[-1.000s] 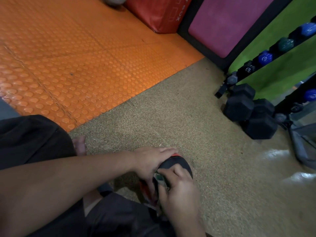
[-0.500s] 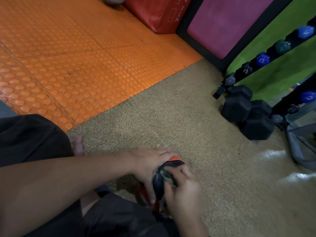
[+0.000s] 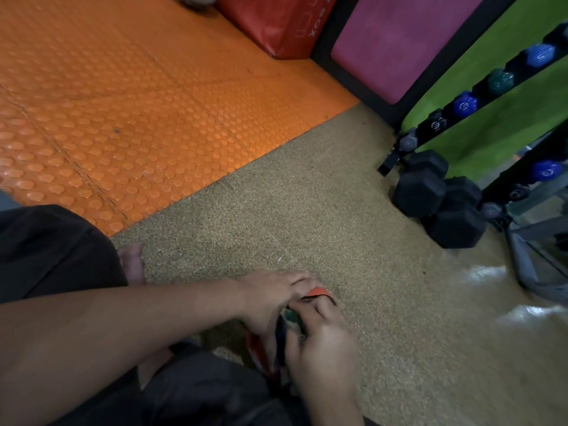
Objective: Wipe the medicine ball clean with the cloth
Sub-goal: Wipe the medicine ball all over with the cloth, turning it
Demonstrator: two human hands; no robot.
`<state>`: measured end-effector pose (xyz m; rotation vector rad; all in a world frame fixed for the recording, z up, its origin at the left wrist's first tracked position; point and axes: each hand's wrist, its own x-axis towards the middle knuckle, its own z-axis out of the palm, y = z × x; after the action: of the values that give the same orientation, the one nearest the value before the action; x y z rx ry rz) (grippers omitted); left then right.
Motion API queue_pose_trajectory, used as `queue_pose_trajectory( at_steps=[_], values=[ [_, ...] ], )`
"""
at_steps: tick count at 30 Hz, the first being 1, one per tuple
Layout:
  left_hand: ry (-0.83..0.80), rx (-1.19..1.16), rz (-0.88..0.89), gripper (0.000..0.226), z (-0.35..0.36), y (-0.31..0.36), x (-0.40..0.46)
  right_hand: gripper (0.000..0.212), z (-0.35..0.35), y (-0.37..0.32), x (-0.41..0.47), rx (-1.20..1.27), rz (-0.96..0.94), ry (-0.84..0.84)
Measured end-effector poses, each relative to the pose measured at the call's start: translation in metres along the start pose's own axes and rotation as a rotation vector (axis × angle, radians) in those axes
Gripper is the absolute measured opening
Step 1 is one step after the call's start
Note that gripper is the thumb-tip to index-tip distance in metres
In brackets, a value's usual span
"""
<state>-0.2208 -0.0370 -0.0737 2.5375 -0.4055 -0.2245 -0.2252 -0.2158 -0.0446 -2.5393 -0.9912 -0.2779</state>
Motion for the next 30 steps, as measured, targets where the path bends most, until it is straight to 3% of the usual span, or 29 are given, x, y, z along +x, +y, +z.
queue_pose_trajectory(
  at_steps=[7, 9, 12, 14, 19, 20, 23, 25, 27, 30],
  values=[
    [-0.008, -0.020, -0.040, 0.155, -0.006, 0.006, 0.004, 0.018, -0.002, 0.051, 0.020, 0.008, 0.403, 0.175],
    [-0.011, -0.019, -0.015, 0.155, -0.005, 0.003, 0.005, 0.017, -0.001, 0.030, 0.018, -0.035, 0.349, 0.179],
    [-0.013, -0.057, 0.008, 0.153, -0.002, -0.005, 0.002, 0.021, 0.006, -0.002, 0.006, 0.017, 0.082, 0.054],
    [0.000, -0.067, 0.007, 0.153, -0.001, -0.008, 0.000, 0.020, 0.006, -0.001, 0.005, 0.096, 0.045, 0.024],
    [-0.006, -0.042, -0.038, 0.157, 0.000, -0.004, 0.002, 0.016, -0.002, 0.060, 0.018, 0.040, 0.457, 0.198],
    [-0.012, -0.047, -0.031, 0.157, -0.001, -0.004, 0.004, 0.015, -0.003, 0.056, 0.017, 0.022, 0.457, 0.206],
    [-0.009, -0.072, 0.001, 0.157, 0.001, -0.008, 0.003, 0.019, 0.000, 0.018, -0.001, 0.048, 0.136, 0.134],
    [-0.003, -0.074, -0.001, 0.158, 0.002, -0.011, 0.001, 0.024, 0.001, 0.009, -0.006, 0.081, 0.026, 0.070],
    [0.004, -0.067, -0.022, 0.157, 0.002, -0.012, 0.000, 0.018, 0.002, 0.026, 0.003, 0.104, 0.119, 0.120],
    [-0.025, -0.067, -0.066, 0.159, 0.002, -0.012, 0.002, 0.016, 0.000, 0.057, 0.017, 0.031, 0.404, 0.207]
  ],
)
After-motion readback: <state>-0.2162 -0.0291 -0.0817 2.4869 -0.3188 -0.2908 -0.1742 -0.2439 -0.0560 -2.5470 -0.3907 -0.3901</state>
